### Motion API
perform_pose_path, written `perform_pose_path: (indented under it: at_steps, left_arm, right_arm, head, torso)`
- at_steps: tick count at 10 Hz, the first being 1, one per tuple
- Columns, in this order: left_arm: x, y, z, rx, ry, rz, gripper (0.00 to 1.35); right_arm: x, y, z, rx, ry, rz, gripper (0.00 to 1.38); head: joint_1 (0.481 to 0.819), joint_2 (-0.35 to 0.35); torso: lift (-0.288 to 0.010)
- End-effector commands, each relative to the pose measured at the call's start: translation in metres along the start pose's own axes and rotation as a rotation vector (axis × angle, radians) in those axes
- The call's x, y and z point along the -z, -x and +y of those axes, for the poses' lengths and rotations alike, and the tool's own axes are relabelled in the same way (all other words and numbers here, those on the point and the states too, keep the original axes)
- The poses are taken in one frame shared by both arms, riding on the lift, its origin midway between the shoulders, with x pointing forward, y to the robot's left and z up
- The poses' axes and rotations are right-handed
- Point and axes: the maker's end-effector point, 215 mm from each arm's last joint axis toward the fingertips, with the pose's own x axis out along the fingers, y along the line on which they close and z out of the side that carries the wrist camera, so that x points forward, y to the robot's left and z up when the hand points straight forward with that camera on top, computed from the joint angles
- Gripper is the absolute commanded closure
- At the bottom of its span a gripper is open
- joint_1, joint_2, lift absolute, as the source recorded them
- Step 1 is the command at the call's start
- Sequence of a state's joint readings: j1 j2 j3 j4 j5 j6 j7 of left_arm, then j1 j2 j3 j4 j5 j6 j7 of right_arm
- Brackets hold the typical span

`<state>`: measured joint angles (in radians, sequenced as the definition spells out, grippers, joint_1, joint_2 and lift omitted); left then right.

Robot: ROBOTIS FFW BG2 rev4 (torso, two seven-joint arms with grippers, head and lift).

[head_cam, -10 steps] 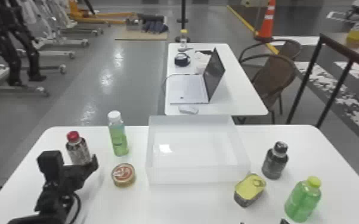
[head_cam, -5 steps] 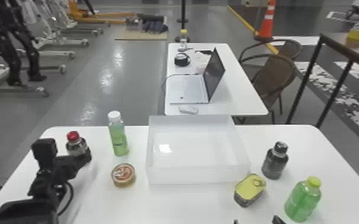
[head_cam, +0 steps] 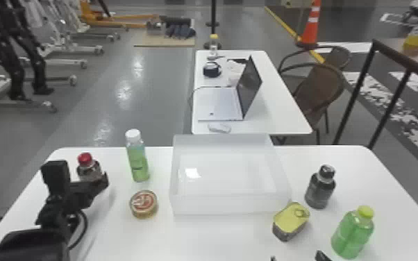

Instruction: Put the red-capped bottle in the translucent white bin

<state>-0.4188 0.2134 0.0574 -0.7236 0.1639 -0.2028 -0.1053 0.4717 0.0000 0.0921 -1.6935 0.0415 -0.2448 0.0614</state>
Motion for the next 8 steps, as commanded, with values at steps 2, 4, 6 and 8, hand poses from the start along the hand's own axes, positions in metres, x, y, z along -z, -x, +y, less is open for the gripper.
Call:
perform_pose_path:
  at_steps: [2, 4, 6, 8]
  left_arm:
    - [0.003, -0.005, -0.001, 0.032, -0.013, 0.022, 0.37]
    - [0.003, -0.005, -0.002, 0.036, -0.007, 0.022, 0.77]
    - [0.009, -0.003, -0.002, 0.039, -0.016, 0.031, 0.82]
    - [-0.001, 0.003, -0.014, 0.07, -0.049, -0.024, 0.82]
  right_arm:
    - [0.001, -0.002, 0.001, -0.006, 0.0, 0.0, 0.2]
    - [0.0, -0.002, 0.001, -0.01, 0.002, -0.001, 0.2]
    - [0.0, -0.002, 0.001, -0.01, 0.002, -0.001, 0.2]
    - [0.0, -0.001, -0.001, -0.007, 0.005, -0.002, 0.2]
  head:
    - [0.549, 0.0]
    - [0.549, 0.0]
    - [0.549, 0.0]
    - [0.549, 0.0]
  torso:
    - [-0.1]
    - [-0.1]
    - [-0.1]
    - [-0.1]
